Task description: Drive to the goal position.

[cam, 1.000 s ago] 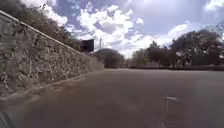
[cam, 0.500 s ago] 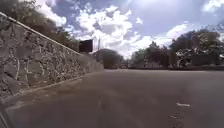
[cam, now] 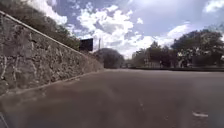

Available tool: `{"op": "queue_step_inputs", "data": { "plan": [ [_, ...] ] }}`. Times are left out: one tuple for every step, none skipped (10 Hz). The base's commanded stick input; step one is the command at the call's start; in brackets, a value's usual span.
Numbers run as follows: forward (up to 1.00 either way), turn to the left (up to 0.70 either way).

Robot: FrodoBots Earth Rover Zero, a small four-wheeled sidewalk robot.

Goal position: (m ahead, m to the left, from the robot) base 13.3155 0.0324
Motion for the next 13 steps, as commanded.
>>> {"op": "queue_step_inputs", "data": {
  "plan": [
    [0.7, 0.0],
    [0.7, 0.0],
    [0.7, 0.0],
    [0.7, 0.0],
    [0.7, 0.0],
    [0.7, 0.0],
    [0.7, 0.0],
    [0.7, 0.0],
    [0.7, 0.0],
    [0.7, 0.0],
    [0.7, 0.0],
    [0.7, 0.0],
    [0.7, 0.0]
  ]
}}
